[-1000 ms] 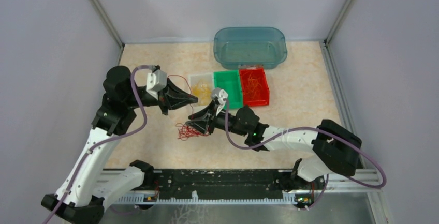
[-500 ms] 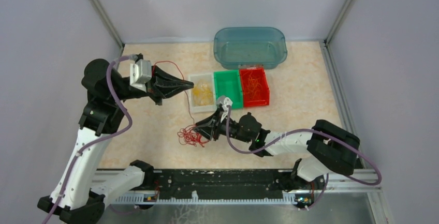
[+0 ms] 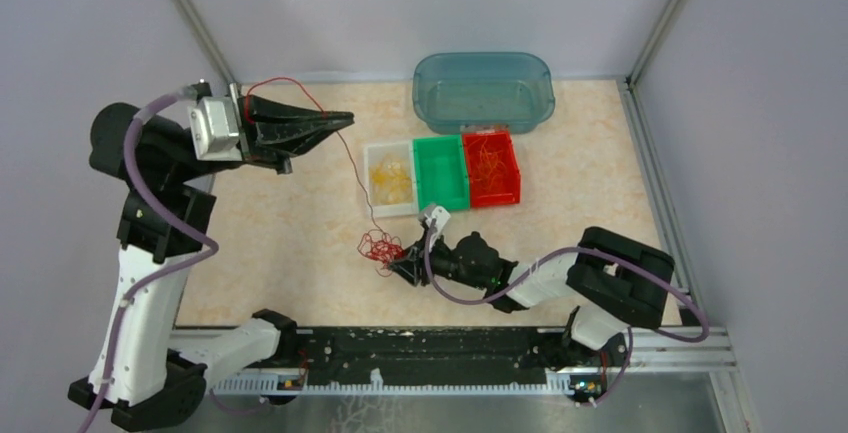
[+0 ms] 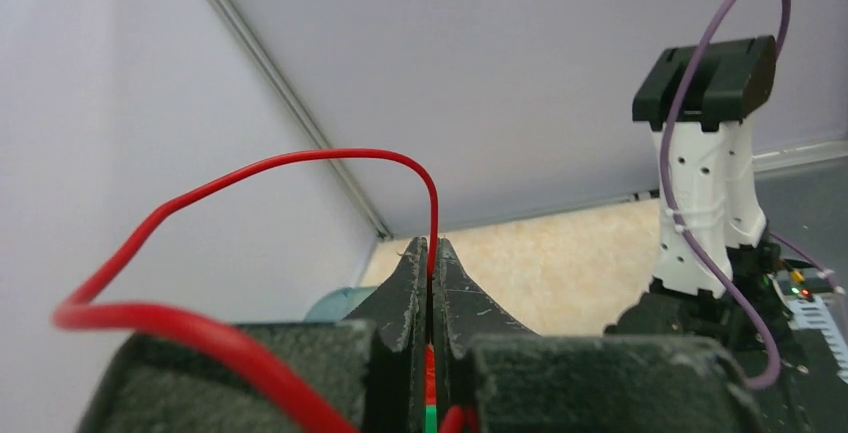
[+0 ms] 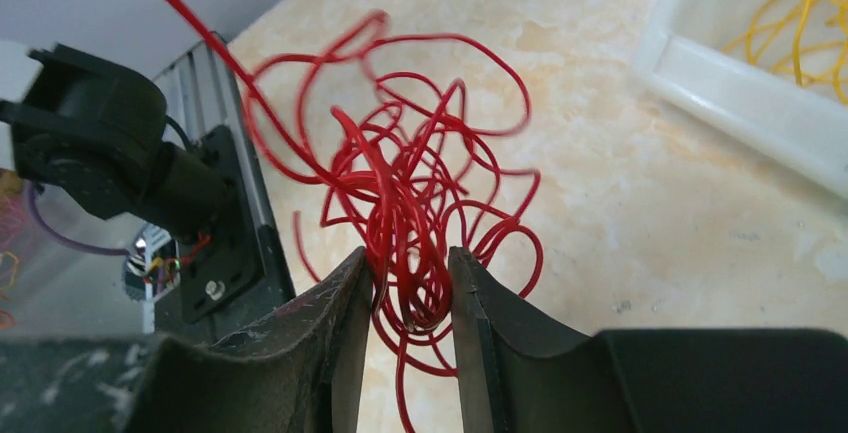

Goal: Untangle the cables

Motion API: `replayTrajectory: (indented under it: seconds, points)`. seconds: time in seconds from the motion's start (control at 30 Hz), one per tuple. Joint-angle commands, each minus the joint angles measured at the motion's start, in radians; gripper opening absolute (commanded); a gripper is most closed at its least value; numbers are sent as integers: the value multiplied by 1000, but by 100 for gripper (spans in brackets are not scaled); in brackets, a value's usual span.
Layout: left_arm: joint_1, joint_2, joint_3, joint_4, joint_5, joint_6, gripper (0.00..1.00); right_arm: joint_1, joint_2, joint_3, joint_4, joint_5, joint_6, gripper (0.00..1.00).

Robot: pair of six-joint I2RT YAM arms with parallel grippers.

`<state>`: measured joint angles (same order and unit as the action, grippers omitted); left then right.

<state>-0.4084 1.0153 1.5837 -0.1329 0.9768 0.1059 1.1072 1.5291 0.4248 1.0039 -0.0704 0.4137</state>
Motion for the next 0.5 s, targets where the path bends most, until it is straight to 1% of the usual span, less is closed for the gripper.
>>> replayTrajectory:
  seconds: [0.0,0.13,0.27,0.4,0.47]
  points:
    - [-3,19,87,64,-38,35,0,18,10,-39,62,48,3,34]
    - [-4,23,120,123,-95,84,0,20,3,-90,63,91,16,32]
    - [-4,22,145,226,-191,165,0,24,7,-139,75,128,31,31]
    - [-4,24,166,354,-326,286,0,33,6,-197,103,160,58,31]
    - [-4,35,191,409,-368,386,0,39,-2,-221,108,180,70,31]
